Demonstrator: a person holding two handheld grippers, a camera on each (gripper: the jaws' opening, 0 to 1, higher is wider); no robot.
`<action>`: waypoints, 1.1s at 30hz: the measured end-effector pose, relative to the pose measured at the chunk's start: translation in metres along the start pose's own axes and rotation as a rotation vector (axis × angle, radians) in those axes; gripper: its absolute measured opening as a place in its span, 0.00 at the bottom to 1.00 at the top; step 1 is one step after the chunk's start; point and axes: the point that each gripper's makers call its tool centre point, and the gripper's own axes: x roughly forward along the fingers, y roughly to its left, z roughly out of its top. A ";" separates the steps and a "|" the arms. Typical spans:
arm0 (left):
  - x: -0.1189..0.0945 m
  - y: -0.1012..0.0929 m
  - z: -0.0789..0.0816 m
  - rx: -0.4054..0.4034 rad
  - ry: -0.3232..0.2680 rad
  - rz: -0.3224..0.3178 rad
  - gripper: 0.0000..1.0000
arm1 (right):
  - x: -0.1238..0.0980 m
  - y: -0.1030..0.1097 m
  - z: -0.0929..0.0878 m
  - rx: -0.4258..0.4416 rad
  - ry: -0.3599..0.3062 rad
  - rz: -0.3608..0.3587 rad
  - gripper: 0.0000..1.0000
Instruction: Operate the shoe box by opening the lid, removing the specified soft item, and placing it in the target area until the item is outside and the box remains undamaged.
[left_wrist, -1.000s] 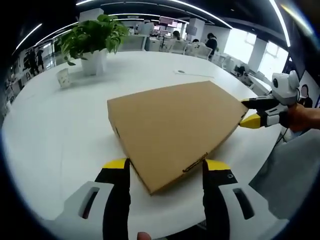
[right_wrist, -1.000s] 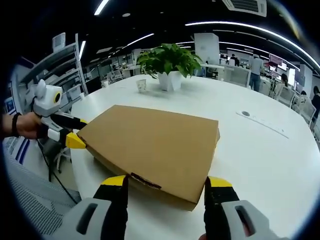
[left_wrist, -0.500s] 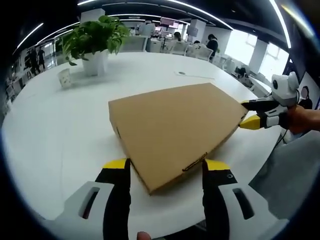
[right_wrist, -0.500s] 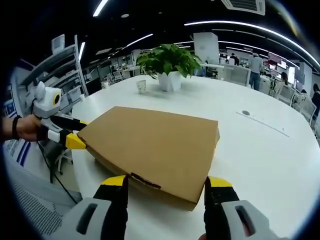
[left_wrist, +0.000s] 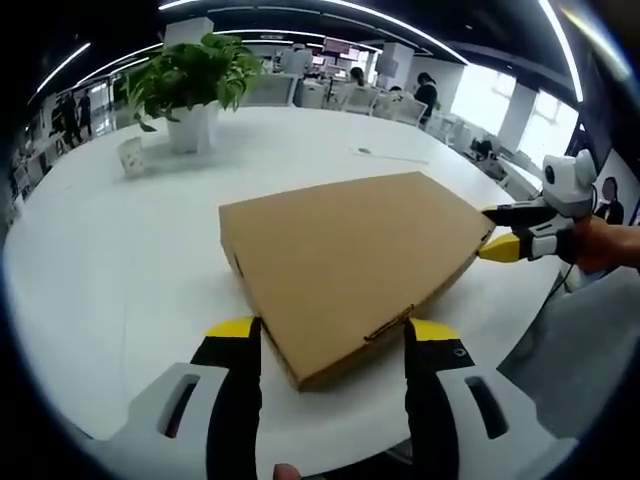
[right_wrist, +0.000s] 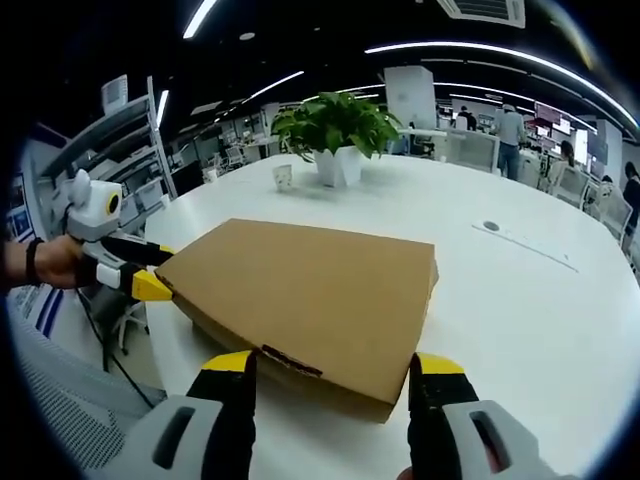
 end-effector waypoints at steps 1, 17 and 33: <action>0.000 0.001 0.000 -0.003 -0.002 -0.001 0.56 | 0.000 0.000 0.000 0.001 -0.002 0.001 0.59; -0.008 -0.002 0.009 -0.033 -0.030 -0.013 0.55 | -0.007 0.001 0.010 0.034 -0.027 0.013 0.59; -0.017 -0.002 0.020 -0.025 -0.055 -0.025 0.54 | -0.017 0.003 0.026 0.081 -0.071 0.019 0.59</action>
